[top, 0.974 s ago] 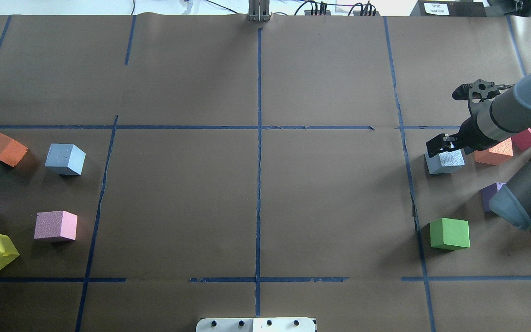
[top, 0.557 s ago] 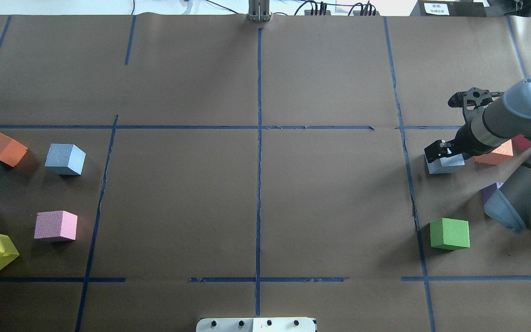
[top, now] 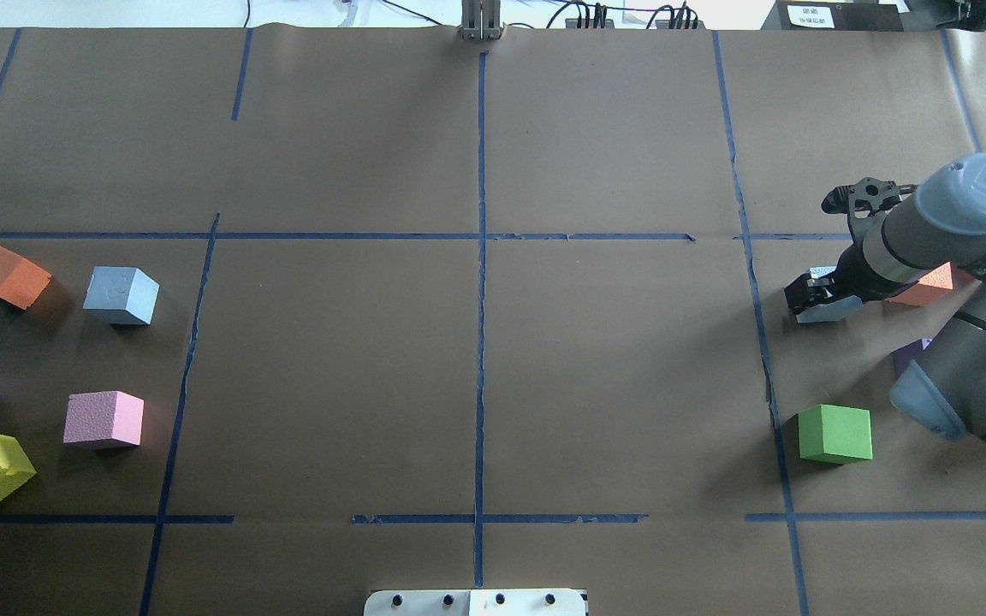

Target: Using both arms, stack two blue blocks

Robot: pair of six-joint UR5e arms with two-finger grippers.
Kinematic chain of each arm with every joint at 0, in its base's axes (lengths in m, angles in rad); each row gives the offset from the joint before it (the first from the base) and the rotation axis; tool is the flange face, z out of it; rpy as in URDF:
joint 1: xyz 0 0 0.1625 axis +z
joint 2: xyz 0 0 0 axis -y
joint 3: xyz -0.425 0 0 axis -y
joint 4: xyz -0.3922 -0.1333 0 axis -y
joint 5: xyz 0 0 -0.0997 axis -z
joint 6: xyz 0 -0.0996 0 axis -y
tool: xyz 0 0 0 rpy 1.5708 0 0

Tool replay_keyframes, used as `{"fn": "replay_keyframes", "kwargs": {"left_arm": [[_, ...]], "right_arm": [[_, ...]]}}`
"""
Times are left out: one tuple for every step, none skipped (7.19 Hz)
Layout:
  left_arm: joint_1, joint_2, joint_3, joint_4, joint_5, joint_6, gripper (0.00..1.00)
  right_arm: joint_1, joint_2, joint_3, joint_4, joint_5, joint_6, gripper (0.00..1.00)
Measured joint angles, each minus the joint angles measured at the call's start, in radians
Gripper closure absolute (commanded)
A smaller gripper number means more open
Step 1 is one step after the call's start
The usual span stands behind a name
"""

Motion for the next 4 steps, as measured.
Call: {"fn": "replay_keyframes", "kwargs": {"left_arm": [[0.0,0.0,-0.002,0.0,0.0,0.0,0.0],[0.0,0.0,-0.004,-0.001,-0.001,0.0,0.0],[0.0,0.0,-0.008,-0.002,0.0,0.0,0.0],[0.0,-0.001,-0.013,-0.002,0.0,0.001,0.0]], "right_arm": [[-0.003,0.024,0.024,-0.011,0.001,0.008,0.95],[-0.021,0.093,0.035,-0.047,0.001,0.032,0.95],[-0.068,0.208,0.034,-0.127,-0.008,0.103,0.95],[-0.129,0.343,0.025,-0.228,-0.033,0.2,0.95]]}}
